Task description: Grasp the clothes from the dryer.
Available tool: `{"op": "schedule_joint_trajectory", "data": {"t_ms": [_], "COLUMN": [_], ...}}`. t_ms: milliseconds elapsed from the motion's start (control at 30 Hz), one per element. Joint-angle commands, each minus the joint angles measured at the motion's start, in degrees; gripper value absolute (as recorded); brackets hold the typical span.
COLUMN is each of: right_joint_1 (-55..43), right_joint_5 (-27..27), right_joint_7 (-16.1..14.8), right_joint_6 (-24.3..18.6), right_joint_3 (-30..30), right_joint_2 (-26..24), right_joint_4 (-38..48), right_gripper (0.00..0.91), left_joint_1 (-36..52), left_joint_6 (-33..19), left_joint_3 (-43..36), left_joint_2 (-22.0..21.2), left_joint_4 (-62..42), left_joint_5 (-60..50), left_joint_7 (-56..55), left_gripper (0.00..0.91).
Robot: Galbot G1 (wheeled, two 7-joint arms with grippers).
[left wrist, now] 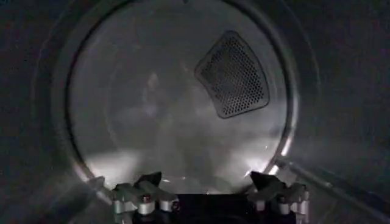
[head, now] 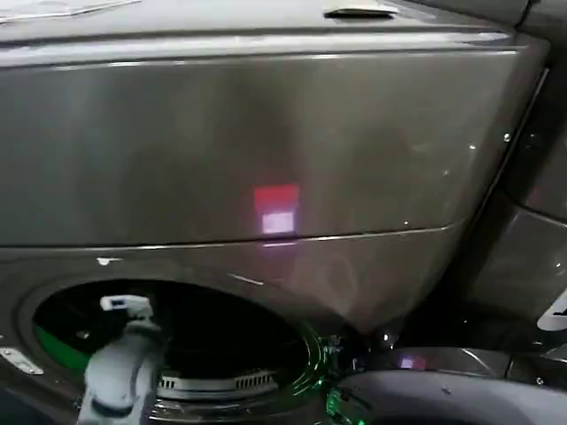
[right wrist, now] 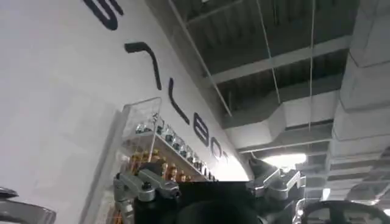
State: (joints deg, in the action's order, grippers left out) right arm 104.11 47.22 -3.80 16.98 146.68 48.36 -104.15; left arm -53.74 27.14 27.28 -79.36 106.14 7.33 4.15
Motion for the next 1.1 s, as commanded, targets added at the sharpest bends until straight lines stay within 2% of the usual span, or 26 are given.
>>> {"op": "schedule_joint_trajectory", "data": {"t_ms": [33,200,367,567,667,833,933,1100], "right_joint_1": [-0.18,-0.11,-0.13,0.12,0.33,0.61,0.47,0.04], "right_joint_5": [-0.46,-0.51,-0.39,-0.14,0.00,-0.03,-0.12,-0.34], "right_joint_7": [-0.09,-0.29,-0.43,-0.67,-0.71,-0.88,-0.96,-0.86], "right_joint_6": [0.09,0.07,0.07,-0.04,-0.06,-0.16,-0.18,-0.15], "right_joint_3": [0.05,0.30,0.52,1.03,1.50,1.91,1.89,1.26], "right_joint_2": [-0.37,-0.47,-0.29,0.41,0.42,0.56,0.82,1.05], "right_joint_4": [0.42,0.77,0.80,0.72,0.88,0.97,0.92,0.12], "right_gripper": [0.907,0.907,0.907,0.907,0.907,0.907,0.907,0.907], "left_joint_1": [18.08,26.11,35.25,43.33,43.68,47.48,49.84,54.20], "left_joint_6": [-4.82,-4.11,-1.69,-4.89,-8.81,-24.82,-27.70,-27.89], "left_joint_3": [-4.88,-8.09,-16.70,-22.95,-28.94,-33.16,-33.33,-35.38], "left_joint_2": [-0.68,1.59,6.16,3.95,3.86,2.48,1.61,0.54], "left_joint_4": [-26.65,-36.88,-45.98,-60.26,-62.53,-74.43,-78.50,-81.43], "left_joint_5": [-2.01,-4.69,-8.87,-14.75,-22.30,-33.12,-35.62,-37.20], "left_joint_7": [-0.55,4.96,19.34,26.92,33.50,40.49,43.33,52.65], "left_gripper": [0.907,0.907,0.907,0.907,0.907,0.907,0.907,0.907]}}
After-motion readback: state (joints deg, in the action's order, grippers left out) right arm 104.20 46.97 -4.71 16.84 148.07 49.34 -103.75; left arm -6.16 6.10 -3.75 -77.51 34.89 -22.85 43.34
